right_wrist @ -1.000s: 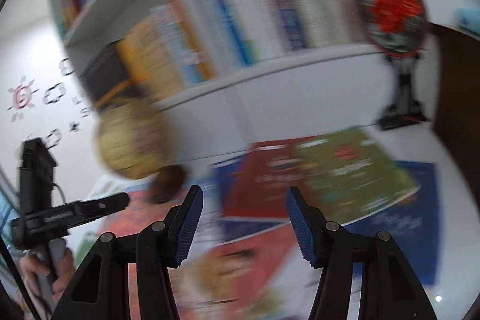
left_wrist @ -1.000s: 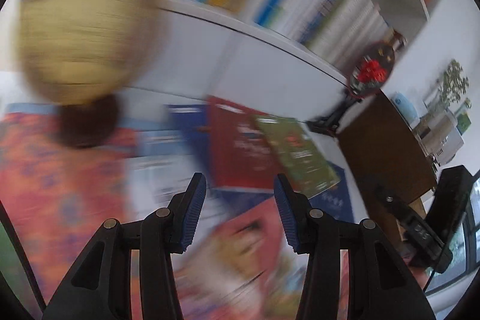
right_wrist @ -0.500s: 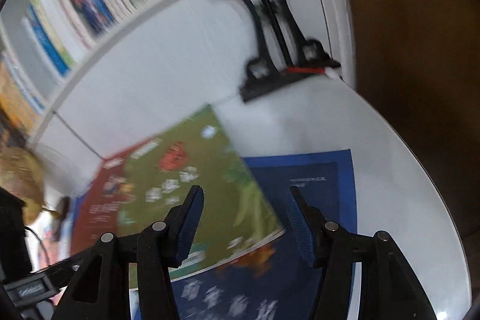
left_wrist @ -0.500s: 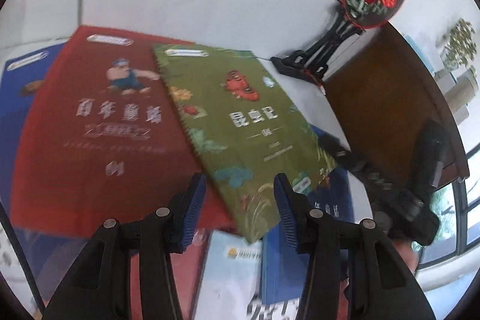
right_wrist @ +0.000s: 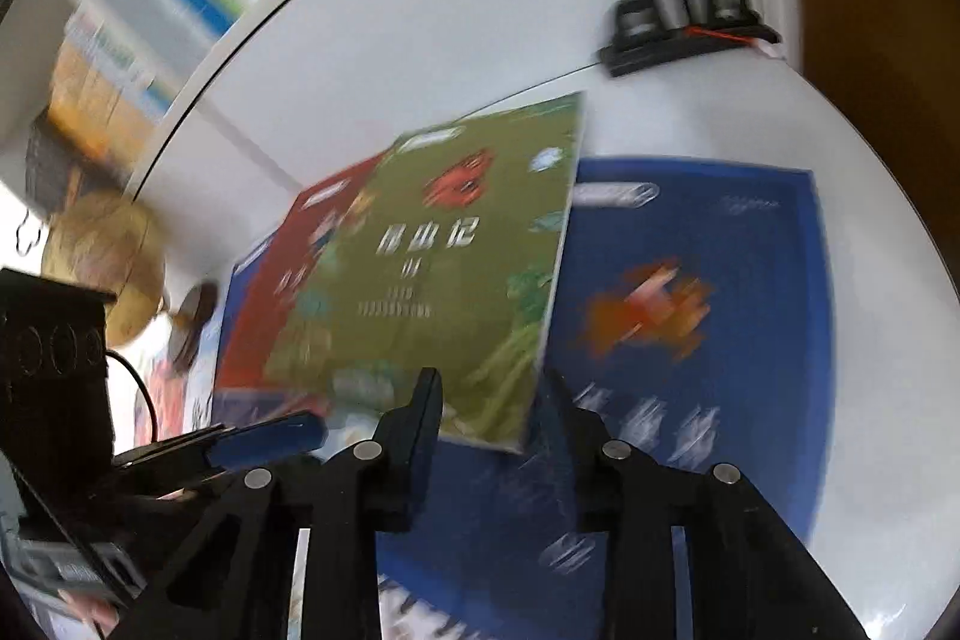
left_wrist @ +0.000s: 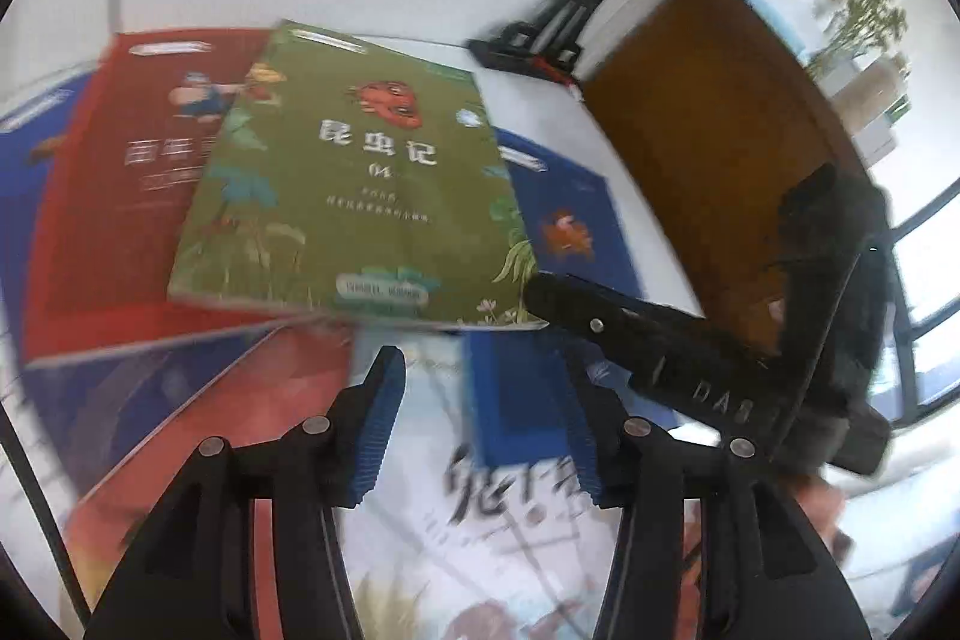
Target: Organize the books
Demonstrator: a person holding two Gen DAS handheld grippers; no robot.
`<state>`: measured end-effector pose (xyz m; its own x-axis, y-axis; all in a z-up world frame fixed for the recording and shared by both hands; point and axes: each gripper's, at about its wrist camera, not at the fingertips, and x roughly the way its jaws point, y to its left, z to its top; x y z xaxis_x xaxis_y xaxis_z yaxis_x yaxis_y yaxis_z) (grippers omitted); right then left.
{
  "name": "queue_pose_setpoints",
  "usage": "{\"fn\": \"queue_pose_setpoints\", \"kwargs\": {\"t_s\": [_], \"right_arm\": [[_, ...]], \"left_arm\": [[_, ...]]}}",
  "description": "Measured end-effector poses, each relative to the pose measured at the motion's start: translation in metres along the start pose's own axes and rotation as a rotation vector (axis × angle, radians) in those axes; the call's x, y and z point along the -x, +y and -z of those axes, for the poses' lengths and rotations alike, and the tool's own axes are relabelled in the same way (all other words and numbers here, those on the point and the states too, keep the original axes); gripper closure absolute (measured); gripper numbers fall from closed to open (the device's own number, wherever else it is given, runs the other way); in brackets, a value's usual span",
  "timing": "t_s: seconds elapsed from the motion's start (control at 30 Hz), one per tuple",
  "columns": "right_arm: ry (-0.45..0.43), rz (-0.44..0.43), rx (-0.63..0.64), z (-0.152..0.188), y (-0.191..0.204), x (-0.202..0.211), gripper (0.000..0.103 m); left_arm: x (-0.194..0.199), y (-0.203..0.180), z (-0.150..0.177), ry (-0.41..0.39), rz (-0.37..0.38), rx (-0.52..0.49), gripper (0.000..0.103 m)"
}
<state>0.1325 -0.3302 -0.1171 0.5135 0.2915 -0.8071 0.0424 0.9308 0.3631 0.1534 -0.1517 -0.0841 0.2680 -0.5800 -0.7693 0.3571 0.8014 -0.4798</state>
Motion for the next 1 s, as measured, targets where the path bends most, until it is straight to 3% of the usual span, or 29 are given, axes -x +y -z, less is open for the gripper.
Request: {"fn": "queue_pose_setpoints", "kwargs": {"t_s": [0.1, 0.27, 0.43, 0.5, 0.57, 0.67, 0.87, 1.0], "right_arm": [[-0.016, 0.028, -0.039, 0.005, -0.001, 0.004, 0.070], [-0.079, -0.049, -0.215, -0.002, -0.026, 0.015, 0.070], [-0.063, -0.007, -0.239, -0.023, -0.023, -0.016, 0.070], [-0.093, 0.006, -0.231, -0.027, -0.020, -0.020, 0.070], [-0.082, -0.021, -0.222, -0.029, -0.013, -0.026, 0.070], [-0.065, 0.021, -0.199, -0.029, -0.005, -0.026, 0.067], [-0.007, -0.012, -0.182, -0.015, 0.001, -0.015, 0.066], [0.018, -0.014, -0.139, 0.004, 0.017, -0.006, 0.067]], "left_arm": [[0.021, 0.025, 0.000, -0.058, -0.059, 0.068, 0.056], [0.042, 0.059, -0.017, -0.179, -0.157, 0.095, 0.054], [0.020, 0.063, -0.030, -0.162, -0.127, 0.053, 0.054], [0.004, 0.059, -0.034, -0.143, -0.126, 0.052, 0.052], [0.001, 0.057, -0.034, -0.159, -0.114, 0.019, 0.050], [-0.005, 0.040, -0.029, -0.129, -0.186, -0.117, 0.048], [0.015, 0.042, -0.013, -0.087, -0.151, -0.137, 0.048], [0.038, 0.036, 0.010, -0.083, -0.170, -0.168, 0.048]]}}
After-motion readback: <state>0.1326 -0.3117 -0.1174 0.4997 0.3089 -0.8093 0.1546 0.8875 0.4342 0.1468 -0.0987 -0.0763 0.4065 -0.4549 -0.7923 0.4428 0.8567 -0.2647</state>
